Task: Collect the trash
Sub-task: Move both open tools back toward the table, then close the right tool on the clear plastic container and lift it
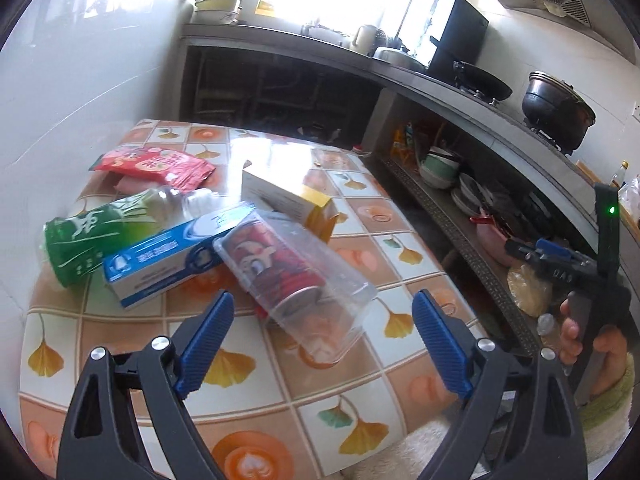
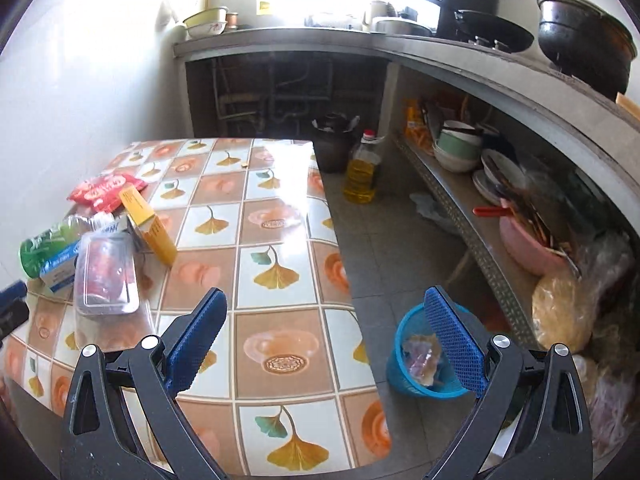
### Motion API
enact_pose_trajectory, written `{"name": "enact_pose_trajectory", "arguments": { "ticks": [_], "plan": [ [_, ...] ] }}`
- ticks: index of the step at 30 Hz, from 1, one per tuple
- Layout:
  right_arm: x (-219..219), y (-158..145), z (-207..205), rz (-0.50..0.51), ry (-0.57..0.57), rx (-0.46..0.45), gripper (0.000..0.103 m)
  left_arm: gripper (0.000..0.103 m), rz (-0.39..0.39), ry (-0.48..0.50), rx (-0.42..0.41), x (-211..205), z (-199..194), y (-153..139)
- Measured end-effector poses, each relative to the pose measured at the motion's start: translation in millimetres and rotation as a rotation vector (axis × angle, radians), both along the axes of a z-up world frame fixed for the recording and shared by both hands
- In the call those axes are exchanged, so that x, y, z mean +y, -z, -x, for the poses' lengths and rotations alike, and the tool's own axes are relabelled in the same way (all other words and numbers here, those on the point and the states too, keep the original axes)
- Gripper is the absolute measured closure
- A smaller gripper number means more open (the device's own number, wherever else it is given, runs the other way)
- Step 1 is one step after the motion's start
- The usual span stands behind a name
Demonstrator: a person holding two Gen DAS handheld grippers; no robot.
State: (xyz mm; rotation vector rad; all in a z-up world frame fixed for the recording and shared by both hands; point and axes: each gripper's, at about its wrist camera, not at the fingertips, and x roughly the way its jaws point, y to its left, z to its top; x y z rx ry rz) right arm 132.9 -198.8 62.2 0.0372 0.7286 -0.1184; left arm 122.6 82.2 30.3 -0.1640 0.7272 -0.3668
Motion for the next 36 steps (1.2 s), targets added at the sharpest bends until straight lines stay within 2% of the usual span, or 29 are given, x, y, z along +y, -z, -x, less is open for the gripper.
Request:
{"name": "enact_pose_trajectory", "arguments": {
  "ticks": [4, 8, 14, 17, 21, 27, 29, 32, 36],
  "plan": [
    [-17, -1, 9, -0.135, -0.025, -0.025, 0.008, 0.013, -0.031, 0.003, 0.011, 3, 8, 11],
    [-20, 9, 4, -0.260, -0.057, 0.036, 0.008, 0.013, -0.059, 0.016, 0.030, 1, 13, 27],
    [0, 25, -6, -0.404, -0.162, 0.118, 0.008, 0.013, -0.040, 0.062, 0.055, -3, 15, 41],
    [20, 32, -17, -0.489, -0.254, 0.164, 0.008, 0.013, -0.048, 0.070, 0.064, -5, 13, 44],
    [62, 37, -44, -0.586, -0.435, 0.250, 0.008, 0.013, -0.058, 0.061, 0.077, -4, 11, 50],
    [133, 33, -85, -0.524, -0.590, 0.338, 0.008, 0.013, -0.065, 0.026, 0.113, 2, 8, 60],
    [158, 32, -96, -0.459, -0.640, 0.362, 0.008, 0.013, -0.060, 0.017, 0.118, 6, 9, 62],
    [188, 38, -107, -0.335, -0.663, 0.404, 0.008, 0.013, -0.053, 0.008, 0.125, 10, 10, 63],
    [202, 53, -121, -0.283, -0.658, 0.455, 0.008, 0.013, -0.041, 0.002, 0.131, 15, 11, 65]
  ]
}}
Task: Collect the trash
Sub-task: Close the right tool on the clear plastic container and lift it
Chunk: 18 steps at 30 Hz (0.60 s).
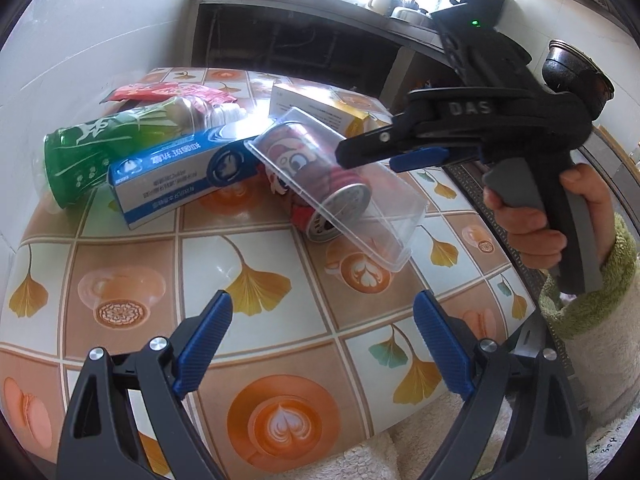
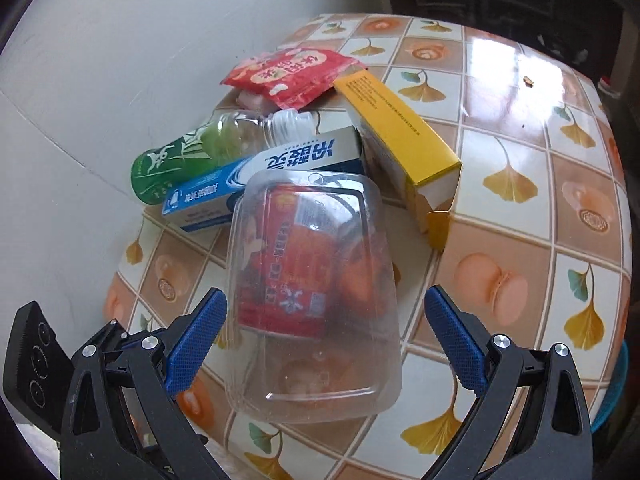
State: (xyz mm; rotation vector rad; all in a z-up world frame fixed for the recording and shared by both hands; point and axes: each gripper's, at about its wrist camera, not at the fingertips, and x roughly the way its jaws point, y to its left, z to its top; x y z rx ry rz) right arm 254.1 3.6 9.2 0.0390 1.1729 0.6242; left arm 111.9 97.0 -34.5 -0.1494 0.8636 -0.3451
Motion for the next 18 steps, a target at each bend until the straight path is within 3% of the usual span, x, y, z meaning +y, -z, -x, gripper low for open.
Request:
{"name": "enact_pose_trajectory", "arguments": {
  "ticks": [6, 10, 12, 18],
  "plan": [
    [-6, 13, -11, -0.053, 0.011, 0.088, 0.008, 0.013, 0.016, -0.002, 0.011, 4, 0, 3],
    [-6, 9, -7, -0.049, 0.037, 0.069, 0.012, 0.013, 0.032, -0.009, 0.011, 8, 0, 4],
    [-6, 7, -4, -0.063, 0.035, 0.067, 0.023, 0.013, 0.039, -0.012, 0.011, 9, 1, 4],
    [-9, -1, 5, -0.053, 0.049, 0.031, 0.025, 0.013, 0.051, -0.022, 0.016, 13, 2, 6]
  ]
}}
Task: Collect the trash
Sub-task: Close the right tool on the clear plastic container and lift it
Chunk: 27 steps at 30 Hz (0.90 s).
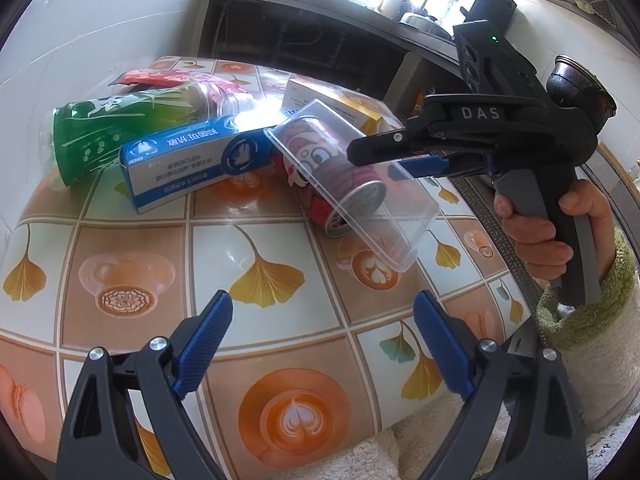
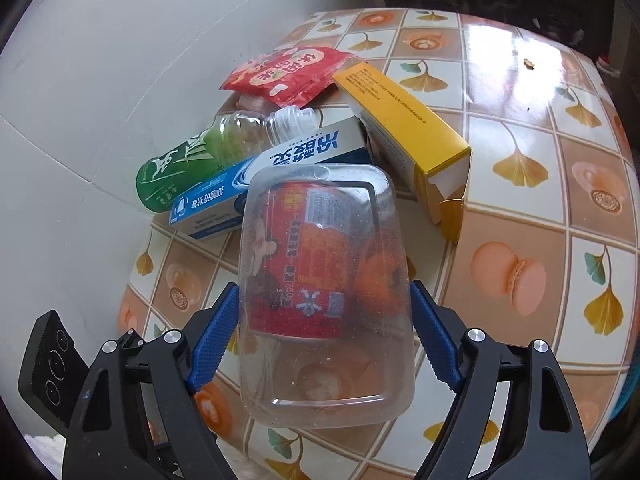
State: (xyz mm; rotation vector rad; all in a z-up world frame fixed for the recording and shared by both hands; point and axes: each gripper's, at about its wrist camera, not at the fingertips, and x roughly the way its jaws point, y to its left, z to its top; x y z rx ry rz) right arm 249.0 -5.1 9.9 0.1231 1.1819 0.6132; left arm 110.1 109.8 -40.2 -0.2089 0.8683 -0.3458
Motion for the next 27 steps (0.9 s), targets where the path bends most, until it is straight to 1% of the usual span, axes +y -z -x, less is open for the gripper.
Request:
{"name": "enact_pose_trajectory", "arguments": {
  "ticks": [10, 18, 27],
  "plan": [
    [-19, -19, 22, -0.015, 0.029, -0.071, 0.025, 0.013, -0.002, -0.006, 0.000, 3, 0, 0],
    [-46, -26, 44, -0.079, 0.082, -0.091, 0.025, 0.013, 0.011, 0.003, 0.008, -1, -2, 1],
    [-84, -32, 65, -0.159, 0.167, -0.105, 0.025, 0.013, -0.002, 0.007, 0.013, -11, -5, -5]
  ]
}}
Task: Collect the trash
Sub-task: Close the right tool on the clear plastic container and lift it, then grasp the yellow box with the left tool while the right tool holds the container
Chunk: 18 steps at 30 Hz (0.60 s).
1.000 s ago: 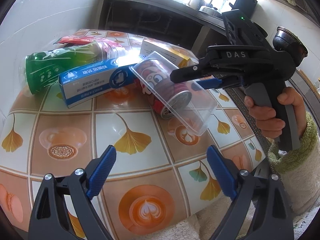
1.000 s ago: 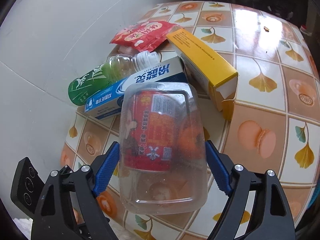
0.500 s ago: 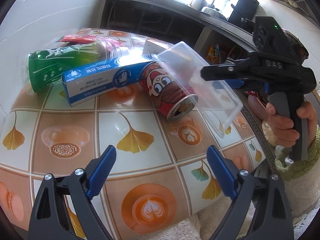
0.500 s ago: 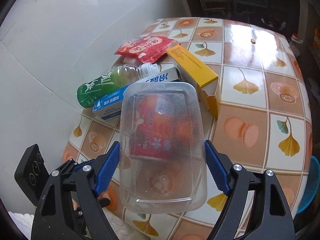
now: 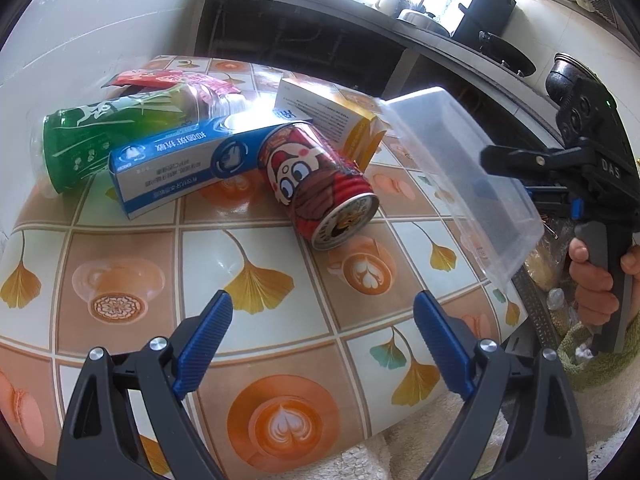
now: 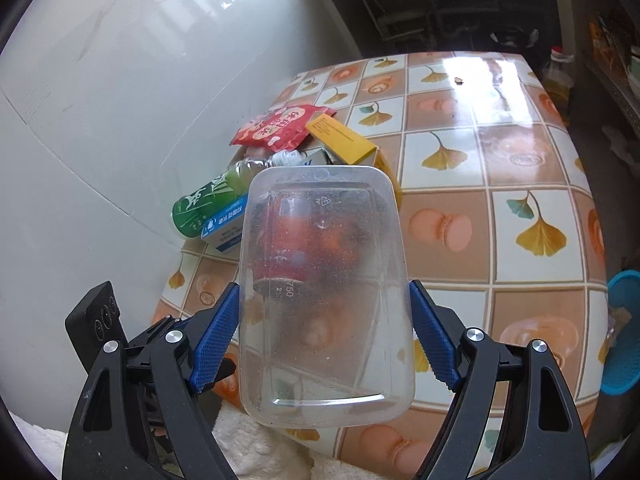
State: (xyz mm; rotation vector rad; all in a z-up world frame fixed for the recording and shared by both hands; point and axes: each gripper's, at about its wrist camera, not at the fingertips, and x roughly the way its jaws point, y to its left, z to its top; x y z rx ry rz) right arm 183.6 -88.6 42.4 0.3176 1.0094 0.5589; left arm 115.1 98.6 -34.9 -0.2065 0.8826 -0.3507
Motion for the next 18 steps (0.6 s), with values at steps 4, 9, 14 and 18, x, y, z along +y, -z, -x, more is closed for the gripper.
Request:
{"name": "enact_pose_trajectory", "arguments": {
  "ticks": [4, 9, 14, 18],
  "plan": [
    [-23, -2, 11, -0.022, 0.043, -0.007, 0.025, 0.013, -0.003, 0.003, -0.005, -4, -3, -5],
    [-47, 0, 25, 0.002, 0.111, -0.017, 0.025, 0.013, 0.007, 0.011, -0.041, -11, -14, -26],
    [-72, 9, 34, 0.008, 0.173, -0.006, 0.025, 0.013, 0.081, 0.021, -0.062, -21, -43, -55],
    [-87, 17, 35, -0.020, 0.204, 0.015, 0.025, 0.013, 0.155, 0.018, -0.069, -32, -78, -80]
  ]
}}
